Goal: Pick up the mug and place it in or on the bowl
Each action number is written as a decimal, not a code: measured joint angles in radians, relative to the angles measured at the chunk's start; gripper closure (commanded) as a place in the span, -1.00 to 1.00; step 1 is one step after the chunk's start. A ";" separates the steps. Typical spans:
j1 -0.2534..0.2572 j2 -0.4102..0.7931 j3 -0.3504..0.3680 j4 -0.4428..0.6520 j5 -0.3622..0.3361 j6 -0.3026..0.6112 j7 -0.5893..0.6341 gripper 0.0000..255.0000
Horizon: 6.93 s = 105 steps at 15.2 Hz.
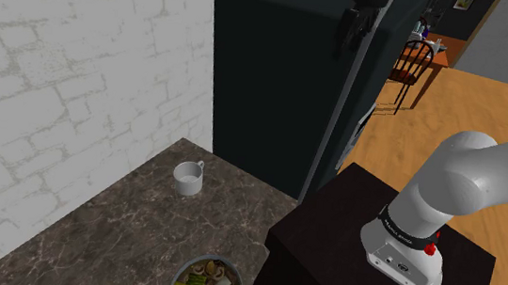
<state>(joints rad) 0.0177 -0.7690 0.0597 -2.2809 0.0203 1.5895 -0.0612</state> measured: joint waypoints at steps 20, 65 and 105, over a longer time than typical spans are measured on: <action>0.036 0.441 0.235 -0.076 0.038 0.483 0.250 -1.00; 0.330 1.743 0.211 0.831 -0.382 0.746 0.720 1.00; 0.285 1.477 0.276 0.778 -0.314 0.534 0.681 1.00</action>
<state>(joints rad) 0.3029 0.7078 0.3359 -1.5034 -0.2939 2.1236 0.6200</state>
